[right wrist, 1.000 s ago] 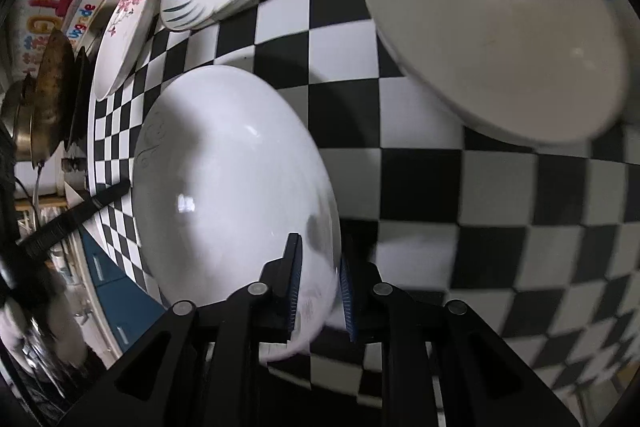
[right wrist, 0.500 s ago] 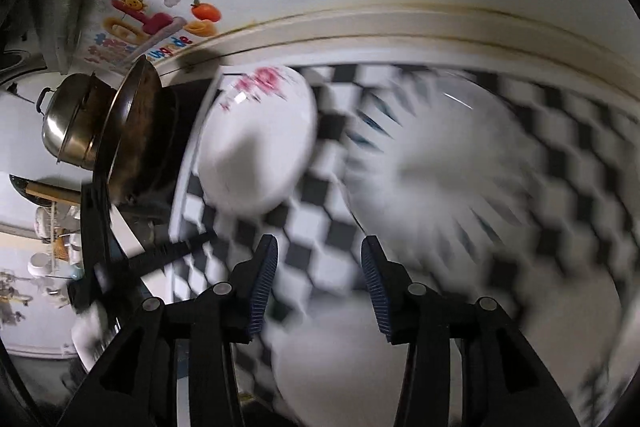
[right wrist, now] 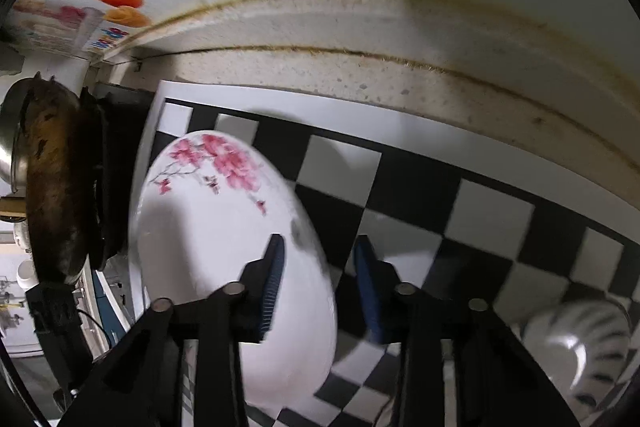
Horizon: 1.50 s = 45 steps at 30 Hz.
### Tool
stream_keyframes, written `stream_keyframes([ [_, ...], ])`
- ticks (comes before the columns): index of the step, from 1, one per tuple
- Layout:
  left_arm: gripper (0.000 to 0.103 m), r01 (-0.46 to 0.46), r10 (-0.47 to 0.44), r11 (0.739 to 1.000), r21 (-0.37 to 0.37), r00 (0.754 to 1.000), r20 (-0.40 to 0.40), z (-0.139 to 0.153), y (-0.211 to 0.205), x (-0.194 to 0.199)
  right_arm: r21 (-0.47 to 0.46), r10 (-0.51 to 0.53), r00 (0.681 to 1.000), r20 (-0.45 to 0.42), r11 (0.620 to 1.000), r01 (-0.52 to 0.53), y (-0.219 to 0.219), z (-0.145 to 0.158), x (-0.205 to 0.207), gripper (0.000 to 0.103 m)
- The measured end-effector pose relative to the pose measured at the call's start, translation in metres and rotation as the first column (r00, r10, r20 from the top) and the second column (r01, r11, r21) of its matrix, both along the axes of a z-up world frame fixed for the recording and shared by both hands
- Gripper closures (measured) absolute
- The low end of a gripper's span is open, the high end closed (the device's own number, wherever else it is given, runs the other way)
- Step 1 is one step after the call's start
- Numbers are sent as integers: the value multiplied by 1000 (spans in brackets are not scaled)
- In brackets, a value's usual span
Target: Organize plates and bowls
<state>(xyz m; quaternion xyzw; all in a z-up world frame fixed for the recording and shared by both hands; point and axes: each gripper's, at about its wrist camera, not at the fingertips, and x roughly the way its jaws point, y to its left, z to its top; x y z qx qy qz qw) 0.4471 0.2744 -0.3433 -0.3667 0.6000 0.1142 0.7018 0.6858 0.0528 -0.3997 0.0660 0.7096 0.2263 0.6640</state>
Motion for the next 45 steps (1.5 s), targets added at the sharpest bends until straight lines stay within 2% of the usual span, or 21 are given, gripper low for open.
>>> stream_keyframes([
  [1,85,8,-8,1000,-8,1000,0,-2,-1,2,10,1,1000,5,1000,-1,1,-1,3,82],
  [2,86,16,-16,1000,-7,1000,-2,-3,-3,3,31,5,1000,-13,999,-4,1,-4,5,86],
  [6,86,33,-33,998,55,999,6,1,-17,7,30,38,999,14,999,-38,5,-1,2,86],
  [11,86,39,-40,997,70,999,15,4,-20,7,29,56,998,36,998,-57,2,4,-6,90],
  [18,85,84,-87,992,91,996,27,21,-40,2,20,74,992,102,997,-76,-20,34,-30,95],
  [25,85,152,-161,980,130,985,62,55,-72,-10,55,16,990,143,998,-24,-60,72,-59,95],
  [31,85,246,-266,953,174,959,99,91,-98,-27,90,-78,978,194,994,61,-107,113,-101,95],
  [36,85,317,-342,931,183,932,123,115,-113,-52,96,-135,964,227,989,116,-146,142,-147,94],
  [41,85,397,-420,901,174,899,127,119,-143,-72,107,-196,951,241,979,174,-187,160,-202,94],
  [45,85,457,-474,876,155,875,97,107,-162,-87,111,-237,943,232,970,216,-216,161,-247,94],
])
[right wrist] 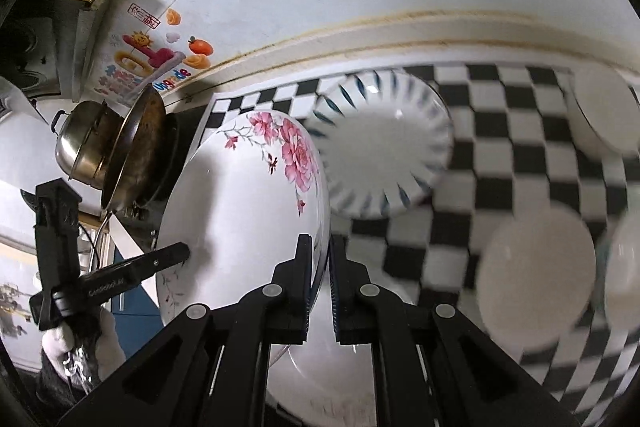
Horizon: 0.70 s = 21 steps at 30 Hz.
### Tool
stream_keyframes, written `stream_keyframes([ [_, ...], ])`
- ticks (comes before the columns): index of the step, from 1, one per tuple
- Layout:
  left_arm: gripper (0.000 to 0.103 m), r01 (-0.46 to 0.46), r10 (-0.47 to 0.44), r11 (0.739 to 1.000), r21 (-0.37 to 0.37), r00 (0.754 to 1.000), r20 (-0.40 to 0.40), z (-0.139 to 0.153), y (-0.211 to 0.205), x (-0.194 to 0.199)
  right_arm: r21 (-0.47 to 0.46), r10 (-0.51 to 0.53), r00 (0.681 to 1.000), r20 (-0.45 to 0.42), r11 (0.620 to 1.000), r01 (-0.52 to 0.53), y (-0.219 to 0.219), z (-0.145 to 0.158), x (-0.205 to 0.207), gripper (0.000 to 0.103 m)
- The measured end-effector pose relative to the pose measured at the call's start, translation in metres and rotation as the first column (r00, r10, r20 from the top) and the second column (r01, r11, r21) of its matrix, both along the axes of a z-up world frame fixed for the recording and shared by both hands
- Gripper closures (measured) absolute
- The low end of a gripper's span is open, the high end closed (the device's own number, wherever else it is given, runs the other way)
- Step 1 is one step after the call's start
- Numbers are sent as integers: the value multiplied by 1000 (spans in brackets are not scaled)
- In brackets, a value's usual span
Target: Organize plates and bowls
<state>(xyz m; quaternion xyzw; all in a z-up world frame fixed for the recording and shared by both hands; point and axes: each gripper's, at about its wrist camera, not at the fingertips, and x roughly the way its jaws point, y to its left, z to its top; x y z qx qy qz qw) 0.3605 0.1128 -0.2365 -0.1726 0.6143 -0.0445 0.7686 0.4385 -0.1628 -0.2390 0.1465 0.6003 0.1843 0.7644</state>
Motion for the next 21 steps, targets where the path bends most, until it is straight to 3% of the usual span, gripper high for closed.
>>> stream_keyframes([
  [9,85,95,-92,995,17,989,-115,-36,-32,-31,8,-70,993,-97,997,71,-38,-42,-75,93],
  [21,85,168,-156,985,41,966,-206,-66,-51,-42,-23,-103,980,-168,995,101,-50,-80,-103,93],
])
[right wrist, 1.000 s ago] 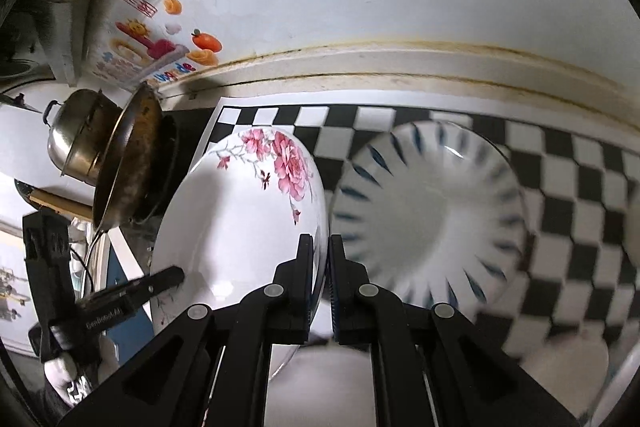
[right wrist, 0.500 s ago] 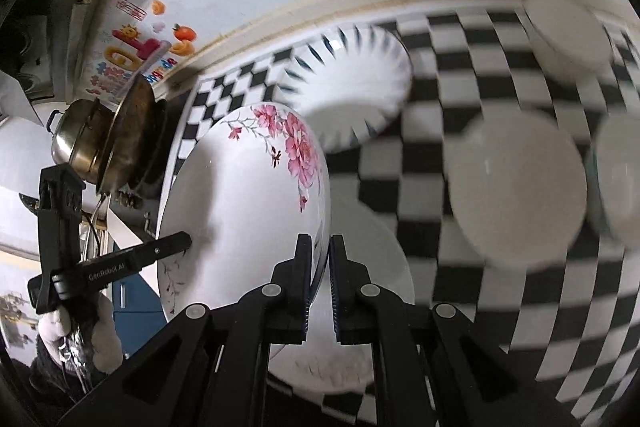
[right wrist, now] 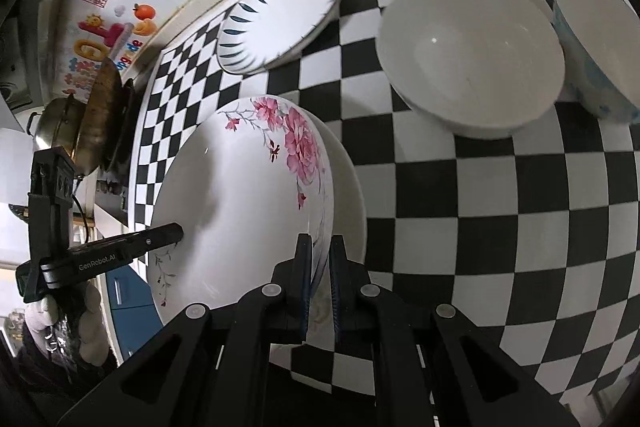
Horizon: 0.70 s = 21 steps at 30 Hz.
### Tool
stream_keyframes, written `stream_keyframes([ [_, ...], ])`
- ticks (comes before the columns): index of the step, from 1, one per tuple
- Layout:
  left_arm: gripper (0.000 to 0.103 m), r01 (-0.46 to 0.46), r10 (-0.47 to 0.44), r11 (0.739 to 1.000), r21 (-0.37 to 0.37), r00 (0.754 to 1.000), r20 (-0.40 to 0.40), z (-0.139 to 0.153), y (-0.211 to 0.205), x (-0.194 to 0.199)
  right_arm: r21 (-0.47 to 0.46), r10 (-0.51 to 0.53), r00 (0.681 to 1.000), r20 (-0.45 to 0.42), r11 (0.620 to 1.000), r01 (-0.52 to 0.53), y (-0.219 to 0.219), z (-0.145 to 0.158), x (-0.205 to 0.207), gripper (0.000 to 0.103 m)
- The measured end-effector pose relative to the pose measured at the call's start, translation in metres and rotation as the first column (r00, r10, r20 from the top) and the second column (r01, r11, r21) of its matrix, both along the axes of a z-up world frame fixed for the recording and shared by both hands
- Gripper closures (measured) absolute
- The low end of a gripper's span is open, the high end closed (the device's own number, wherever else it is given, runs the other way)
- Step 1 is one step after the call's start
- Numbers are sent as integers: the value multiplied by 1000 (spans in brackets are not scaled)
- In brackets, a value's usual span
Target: Organize plates and bowls
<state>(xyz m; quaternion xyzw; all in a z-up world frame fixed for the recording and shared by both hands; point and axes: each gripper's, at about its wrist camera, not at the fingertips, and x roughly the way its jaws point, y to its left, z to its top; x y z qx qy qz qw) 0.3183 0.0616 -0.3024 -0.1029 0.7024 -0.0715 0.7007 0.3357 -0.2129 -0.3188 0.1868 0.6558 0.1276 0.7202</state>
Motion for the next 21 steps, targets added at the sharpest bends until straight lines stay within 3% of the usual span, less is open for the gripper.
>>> stream_keyframes([
  [16,85,6,-5,999,40,999,-35,-9,-7,2,-20,29,999,-42,999,-29,1,-16,-2,93],
  [21,85,13,-11,999,41,999,-44,-15,-13,4,-70,47,998,-51,996,-50,4,-14,-1,93],
])
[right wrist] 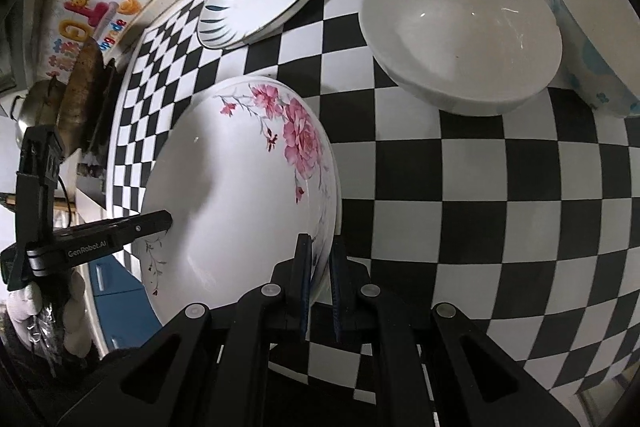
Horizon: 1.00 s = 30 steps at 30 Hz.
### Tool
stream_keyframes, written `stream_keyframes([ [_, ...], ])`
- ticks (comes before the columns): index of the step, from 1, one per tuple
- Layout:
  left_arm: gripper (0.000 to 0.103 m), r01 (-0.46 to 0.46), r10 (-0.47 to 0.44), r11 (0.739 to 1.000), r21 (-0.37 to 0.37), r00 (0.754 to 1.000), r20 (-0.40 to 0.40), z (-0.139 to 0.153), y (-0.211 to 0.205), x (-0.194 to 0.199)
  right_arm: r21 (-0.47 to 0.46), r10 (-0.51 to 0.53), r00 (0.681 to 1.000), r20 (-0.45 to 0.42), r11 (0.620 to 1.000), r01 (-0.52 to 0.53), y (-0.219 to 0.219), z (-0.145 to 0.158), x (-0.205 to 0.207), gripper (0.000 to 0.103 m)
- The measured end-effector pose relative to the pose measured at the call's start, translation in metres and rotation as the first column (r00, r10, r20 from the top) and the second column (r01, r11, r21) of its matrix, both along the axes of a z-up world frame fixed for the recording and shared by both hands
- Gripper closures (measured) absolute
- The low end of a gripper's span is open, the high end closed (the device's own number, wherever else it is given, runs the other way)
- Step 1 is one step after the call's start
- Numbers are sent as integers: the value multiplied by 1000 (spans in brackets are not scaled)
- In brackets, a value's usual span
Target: Organize plates and bowls
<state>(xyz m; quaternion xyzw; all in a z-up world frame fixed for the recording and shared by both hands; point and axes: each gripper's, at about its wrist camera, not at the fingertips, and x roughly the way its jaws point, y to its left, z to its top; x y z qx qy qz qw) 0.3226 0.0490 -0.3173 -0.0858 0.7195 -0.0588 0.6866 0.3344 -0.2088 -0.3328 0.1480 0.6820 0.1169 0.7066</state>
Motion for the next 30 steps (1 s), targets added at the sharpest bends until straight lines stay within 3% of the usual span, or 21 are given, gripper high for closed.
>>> stream_keyframes([
  [18,85,9,-8,1000,30,999,-32,-2,-6,7,20,-70,995,-66,997,71,-8,-9,6,90],
  [30,85,69,-62,993,94,995,-76,3,-17,10,-35,-52,995,-90,998,49,0,-9,13,90],
])
